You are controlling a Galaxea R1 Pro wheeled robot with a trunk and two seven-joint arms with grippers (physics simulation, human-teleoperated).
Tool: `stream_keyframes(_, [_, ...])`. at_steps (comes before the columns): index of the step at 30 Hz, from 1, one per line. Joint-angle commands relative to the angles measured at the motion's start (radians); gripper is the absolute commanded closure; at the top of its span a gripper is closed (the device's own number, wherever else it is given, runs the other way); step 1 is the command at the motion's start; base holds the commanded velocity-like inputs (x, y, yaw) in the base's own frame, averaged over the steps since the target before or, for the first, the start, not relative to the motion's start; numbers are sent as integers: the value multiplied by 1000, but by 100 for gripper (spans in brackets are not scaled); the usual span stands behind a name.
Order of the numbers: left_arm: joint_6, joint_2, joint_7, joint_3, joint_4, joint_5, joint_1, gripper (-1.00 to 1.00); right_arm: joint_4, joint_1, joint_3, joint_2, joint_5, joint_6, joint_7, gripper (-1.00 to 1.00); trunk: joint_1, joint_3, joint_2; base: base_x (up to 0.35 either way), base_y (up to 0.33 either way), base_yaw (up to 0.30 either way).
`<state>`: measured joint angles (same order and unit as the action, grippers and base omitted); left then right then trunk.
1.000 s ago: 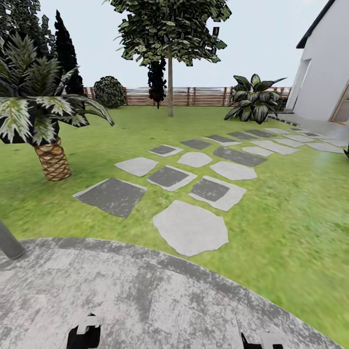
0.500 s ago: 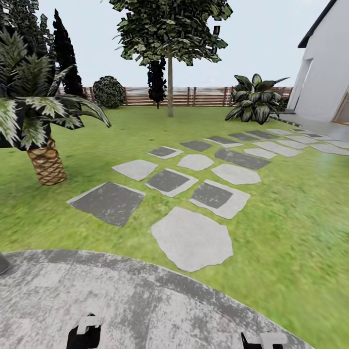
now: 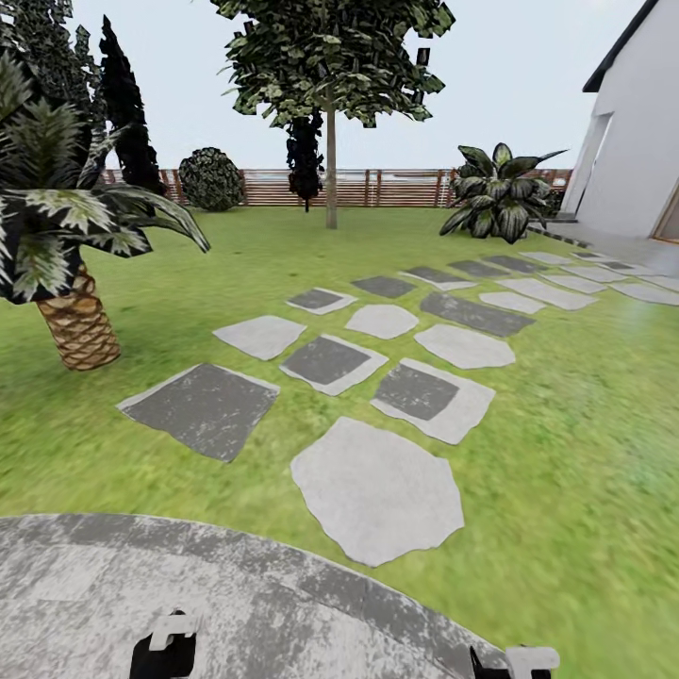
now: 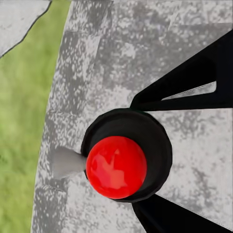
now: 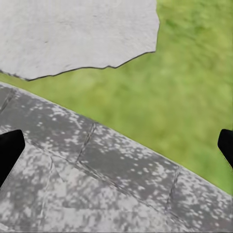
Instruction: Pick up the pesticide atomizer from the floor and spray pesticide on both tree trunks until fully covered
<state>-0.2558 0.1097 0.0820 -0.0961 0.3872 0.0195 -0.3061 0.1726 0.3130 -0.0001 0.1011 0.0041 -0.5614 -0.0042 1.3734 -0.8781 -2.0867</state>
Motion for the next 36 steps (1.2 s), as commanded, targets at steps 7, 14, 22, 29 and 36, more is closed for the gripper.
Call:
stream_keyframes(7, [-2,-1,9,-8,-1,2,-1,100,-1,1,0,0,0,-3,0,-100,0,-1,0,338,0,0])
stream_keyframes(14, [-2,-1,9,-8,-1,2,-1,100,-1,1,0,0,0,-3,0,-100,0,-1,0,338,0,0])
stream_keyframes(22, [-2,-1,9,-8,-1,2,-1,100,-1,0,0,0,0,-3,0,-100,0,-1,0,338,0,0])
stream_keyframes(29, [-2,-2,9,-8,-1,2,-1,100,-1,1,0,0,0,-2,-1,-100,0,-1,0,338,0,0])
stream_keyframes(36, [-2,-2,9,-8,-1,2,-1,100,-1,1,0,0,0,-3,-1,-100,0,-1,0,338,0,0])
